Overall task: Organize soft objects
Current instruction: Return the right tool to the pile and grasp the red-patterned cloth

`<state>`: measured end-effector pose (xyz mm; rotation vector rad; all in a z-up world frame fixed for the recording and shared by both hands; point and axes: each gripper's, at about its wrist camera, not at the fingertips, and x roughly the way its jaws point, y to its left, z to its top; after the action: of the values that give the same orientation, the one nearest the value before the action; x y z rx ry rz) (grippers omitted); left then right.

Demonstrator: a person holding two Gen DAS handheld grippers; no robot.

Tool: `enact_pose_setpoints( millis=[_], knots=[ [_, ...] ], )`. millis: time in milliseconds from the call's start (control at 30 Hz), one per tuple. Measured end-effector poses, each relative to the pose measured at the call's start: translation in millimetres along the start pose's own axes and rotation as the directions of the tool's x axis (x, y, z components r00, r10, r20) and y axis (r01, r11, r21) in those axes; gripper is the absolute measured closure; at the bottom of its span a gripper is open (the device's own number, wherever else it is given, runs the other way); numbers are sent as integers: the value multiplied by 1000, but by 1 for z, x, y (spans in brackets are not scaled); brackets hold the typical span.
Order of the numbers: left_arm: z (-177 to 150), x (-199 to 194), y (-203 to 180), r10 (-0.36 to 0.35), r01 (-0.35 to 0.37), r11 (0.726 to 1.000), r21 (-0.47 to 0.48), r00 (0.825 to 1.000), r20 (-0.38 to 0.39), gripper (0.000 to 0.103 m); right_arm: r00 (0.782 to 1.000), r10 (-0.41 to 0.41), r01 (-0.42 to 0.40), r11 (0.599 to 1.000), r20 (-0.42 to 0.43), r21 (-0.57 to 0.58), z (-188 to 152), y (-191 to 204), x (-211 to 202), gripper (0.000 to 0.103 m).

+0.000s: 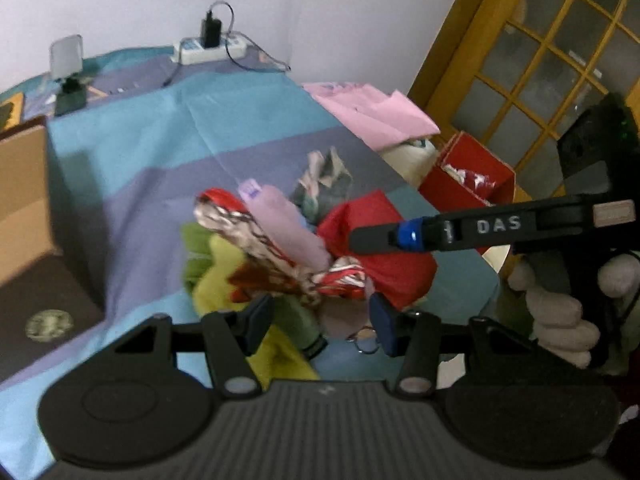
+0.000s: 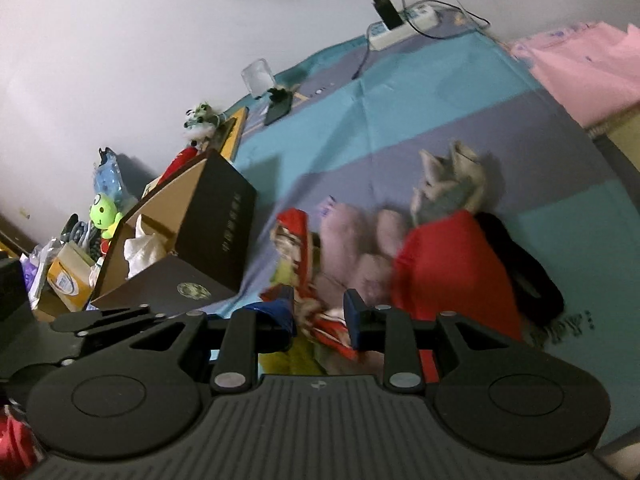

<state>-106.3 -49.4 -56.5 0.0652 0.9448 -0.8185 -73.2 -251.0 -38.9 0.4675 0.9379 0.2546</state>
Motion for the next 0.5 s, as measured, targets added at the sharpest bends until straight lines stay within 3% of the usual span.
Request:
enact_pose_setpoints(
  millis=[233,400,500],
  knots=[
    [-3,37,-1,11,-14,999,-48,998,-62,53,999,28,-28,1000,-34,-9,-10,-12,10,92],
    [-2,44,0,60,-61,997,-46,998,-26,53,992,94,-95,995,-89,-7,-16,-11,22,96],
    [-4,45,3,51,-52,998,-45,999,-18,62,989,111,-113,994,-100,-11,-15,-6,26,96]
  ],
)
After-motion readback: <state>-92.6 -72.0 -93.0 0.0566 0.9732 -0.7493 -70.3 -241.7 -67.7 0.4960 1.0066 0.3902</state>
